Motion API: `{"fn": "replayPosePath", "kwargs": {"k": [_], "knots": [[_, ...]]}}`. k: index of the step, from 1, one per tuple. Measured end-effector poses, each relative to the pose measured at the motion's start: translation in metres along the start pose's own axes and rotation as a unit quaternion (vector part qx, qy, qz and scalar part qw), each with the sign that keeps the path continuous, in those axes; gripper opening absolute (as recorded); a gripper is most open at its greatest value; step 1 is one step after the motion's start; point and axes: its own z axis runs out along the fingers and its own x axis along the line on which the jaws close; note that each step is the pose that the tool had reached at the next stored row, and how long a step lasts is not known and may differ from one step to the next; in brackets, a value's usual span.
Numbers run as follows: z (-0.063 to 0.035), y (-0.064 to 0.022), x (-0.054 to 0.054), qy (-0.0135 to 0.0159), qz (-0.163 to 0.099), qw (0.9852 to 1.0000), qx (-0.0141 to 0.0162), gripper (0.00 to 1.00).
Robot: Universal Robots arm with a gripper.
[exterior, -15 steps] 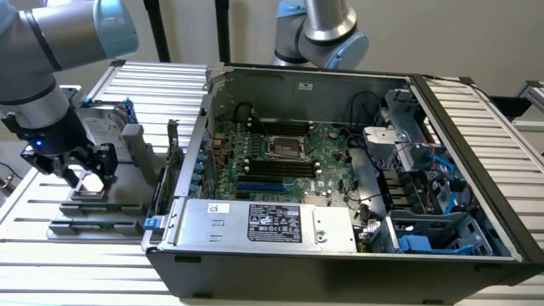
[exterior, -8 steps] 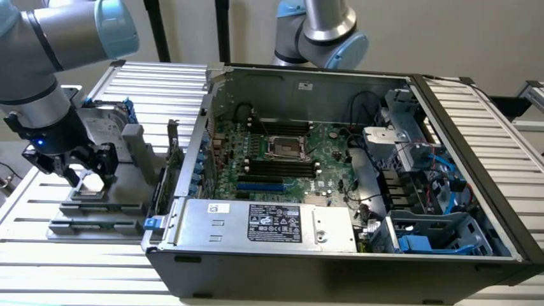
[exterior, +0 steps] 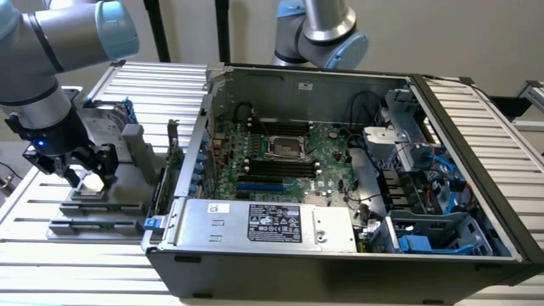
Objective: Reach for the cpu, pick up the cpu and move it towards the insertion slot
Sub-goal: 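Pick up the cpu and move it towards the insertion slot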
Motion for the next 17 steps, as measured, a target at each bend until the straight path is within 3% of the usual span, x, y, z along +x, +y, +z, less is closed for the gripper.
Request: {"fn": "replayPosePath", "kwargs": {"k": [9, 12, 13, 17], "knots": [[0.0009, 0.0, 0.0, 0.0003, 0.004, 1.0, 0.0004, 0.67], [0.001, 0.0, 0.0, 0.0005, 0.004, 1.0, 0.0004, 0.65], [0.001, 0.0001, 0.0, 0.0006, 0.004, 1.0, 0.0003, 0.58], [0.0009, 0.0, -0.0002, 0.0012, 0.004, 1.0, 0.0004, 0.58]]}}
